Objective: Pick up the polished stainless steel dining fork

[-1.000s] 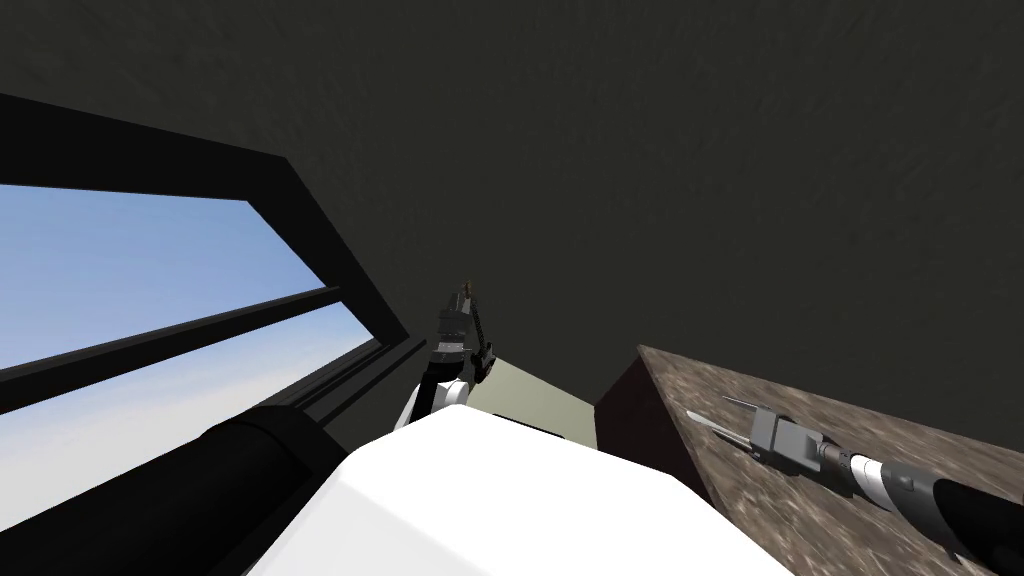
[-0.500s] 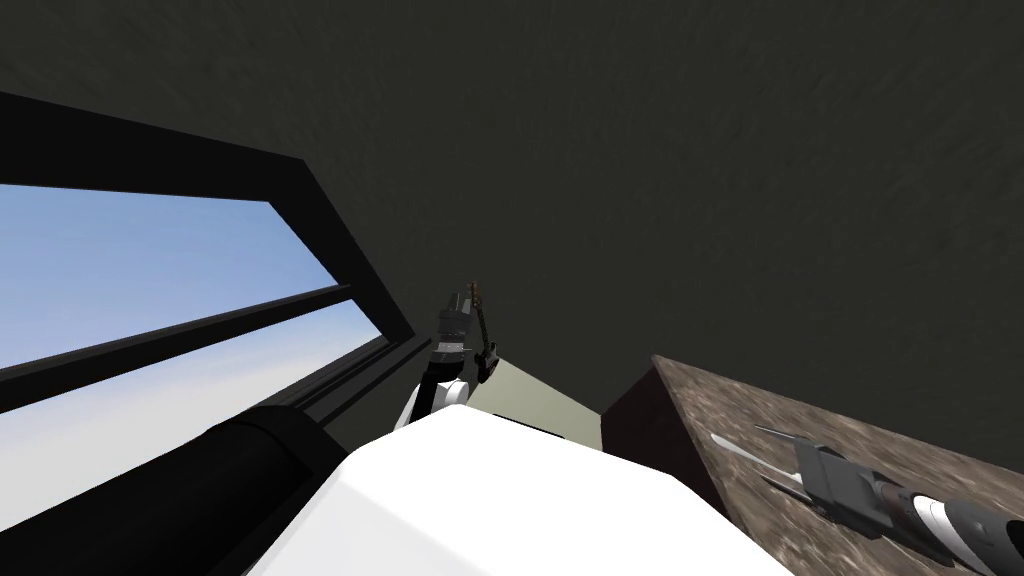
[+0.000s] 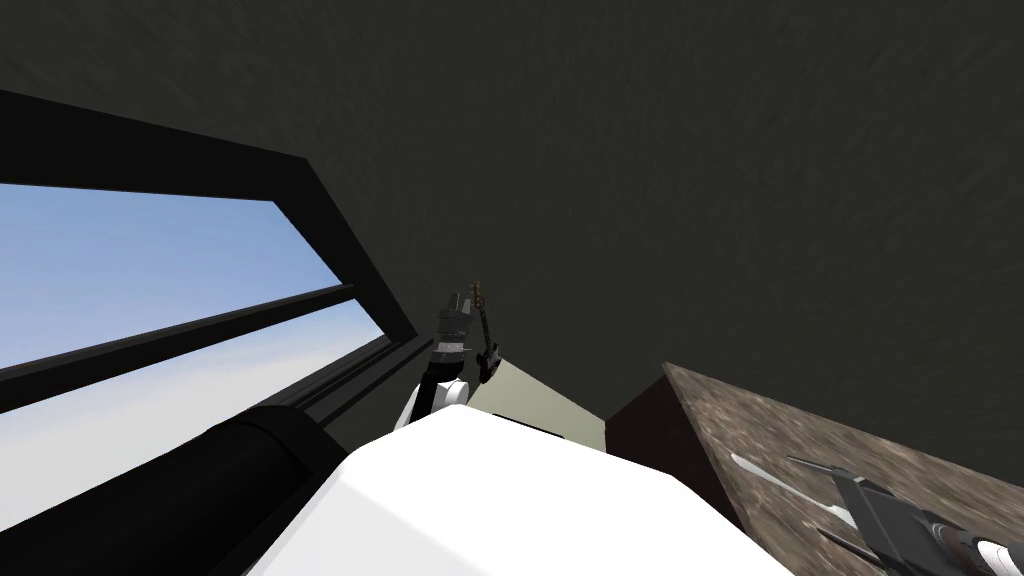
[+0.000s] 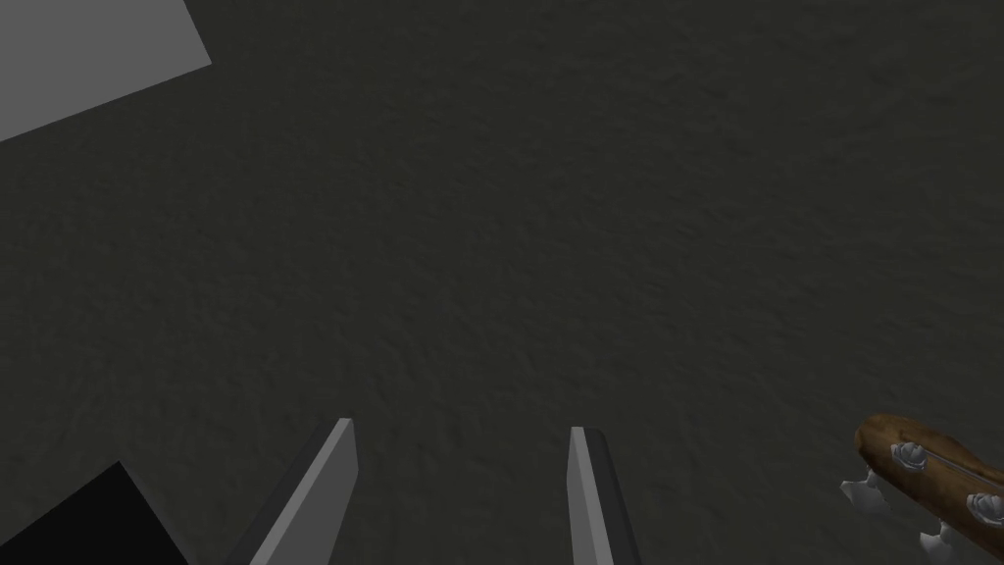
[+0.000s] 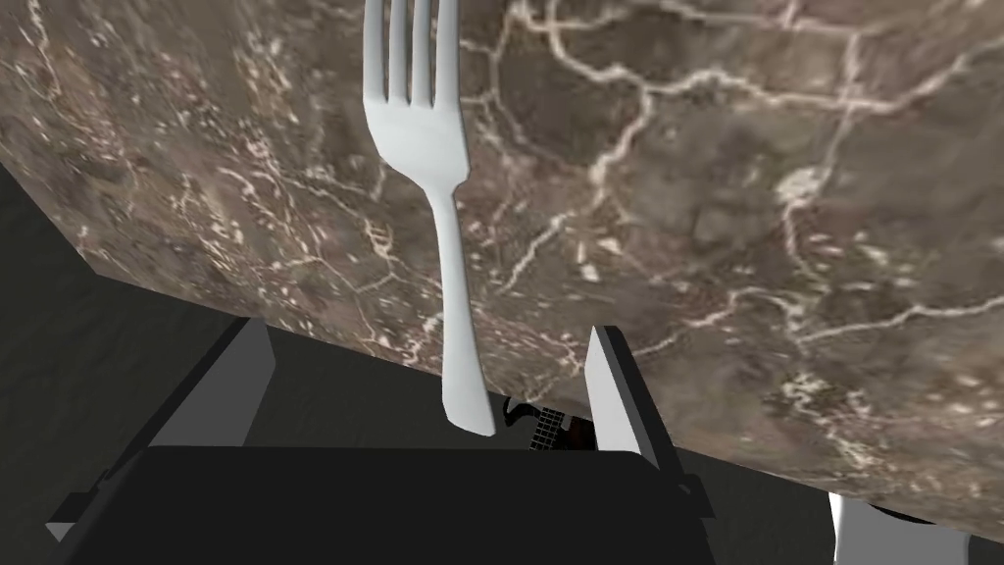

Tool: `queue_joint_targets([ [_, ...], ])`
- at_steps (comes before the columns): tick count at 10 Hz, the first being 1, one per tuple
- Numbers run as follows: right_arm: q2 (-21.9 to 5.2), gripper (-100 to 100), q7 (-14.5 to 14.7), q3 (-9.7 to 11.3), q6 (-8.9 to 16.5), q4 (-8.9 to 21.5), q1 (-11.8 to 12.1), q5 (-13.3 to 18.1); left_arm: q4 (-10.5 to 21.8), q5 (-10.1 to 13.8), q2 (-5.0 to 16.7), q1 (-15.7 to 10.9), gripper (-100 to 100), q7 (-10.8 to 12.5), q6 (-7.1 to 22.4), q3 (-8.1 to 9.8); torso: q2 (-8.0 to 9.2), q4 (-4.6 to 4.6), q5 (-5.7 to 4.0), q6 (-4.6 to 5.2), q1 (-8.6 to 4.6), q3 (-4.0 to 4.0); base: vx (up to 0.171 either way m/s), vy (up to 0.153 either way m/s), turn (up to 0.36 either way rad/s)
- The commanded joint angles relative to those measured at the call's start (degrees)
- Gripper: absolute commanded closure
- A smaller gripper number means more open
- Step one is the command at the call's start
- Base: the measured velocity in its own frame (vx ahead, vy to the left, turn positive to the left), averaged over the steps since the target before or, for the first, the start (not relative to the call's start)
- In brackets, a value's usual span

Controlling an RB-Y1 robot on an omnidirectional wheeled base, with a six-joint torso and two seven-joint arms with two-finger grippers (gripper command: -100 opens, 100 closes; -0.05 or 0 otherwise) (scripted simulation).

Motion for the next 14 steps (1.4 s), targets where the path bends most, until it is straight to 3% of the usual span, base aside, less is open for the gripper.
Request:
queue_joint_targets([
  [1,-0.52,-100,0.36,-0.05,0.4,-0.26,1.58,0.59,0.0,0.0,0.0,0.0,0,0.0,0.0,0.0,0.0,0.0,0.0,0.0,0.0,0.0,0.024,0.001,0.036],
  [2,-0.3,-100,-0.05,0.36,0.36,-0.29,0.55,0.58,0.0,0.0,0.0,0.0,0,0.0,0.0,0.0,0.01,0.0,0.0,-0.01,0.01,0.01,0.011,0.0,0.008],
  [3,-0.33,0,-0.08,0.41,0.47,-0.33,0.6,0.65,0.0,0.0,0.0,0.0,0,0.0,0.0,0.0,0.06,0.01,0.0,0.0,0.01,0.03,0.0,0.0,0.0],
  [4,1.4,-100,0.51,1.22,1.43,0.1,0.39,1.14,0.0,0.0,0.0,0.0,0,0.0,0.0,0.0,0.09,0.02,0.0,0.0,0.01,0.05,0.022,-0.005,0.091],
  [5,2.44,-100,0.86,1.71,2.01,0.35,0.26,1.44,0.0,0.0,0.0,0.0,0,0.0,0.0,0.0,0.05,0.01,-0.02,-0.01,-0.02,0.03,0.037,-0.014,0.095],
  [6,1.81,-100,0.63,1.46,1.48,0.19,0.27,1.29,0.0,0.0,0.0,0.0,0,0.0,0.0,0.0,0.0,0.0,-0.03,-0.01,-0.06,0.0,0.016,-0.008,0.015],
  [7,1.91,100,0.63,1.56,1.75,0.14,0.27,1.35,0.0,0.0,0.0,0.0,0,0.0,0.0,0.0,0.04,0.01,-0.01,0.0,-0.03,0.02,0.0,0.0,0.0],
  [11,1.84,100,0.7,1.52,1.71,0.14,0.26,1.38,0.0,0.0,0.0,0.0,0,0.0,0.0,0.0,0.05,0.0,-0.1,-0.01,-0.09,0.02,0.0,0.0,0.0],
  [12,1.83,0,0.71,1.52,1.72,0.15,0.26,1.39,0.0,0.0,0.0,0.0,0,0.0,0.0,0.0,0.03,0.0,-0.12,-0.01,-0.11,0.01,0.0,0.0,0.0],
  [13,0.02,100,0.04,0.56,0.66,-0.24,0.56,0.74,0.0,0.0,0.0,0.0,0,0.0,0.0,0.0,0.03,-0.01,-0.13,0.0,-0.12,0.01,-0.019,0.01,-0.129],
  [14,1.06,100,0.57,1.23,0.91,0.47,-0.11,1.14,0.0,0.0,0.0,0.0,0,0.0,0.0,0.0,0.07,0.01,-0.09,0.03,-0.11,0.04,-0.011,0.007,-0.035],
])
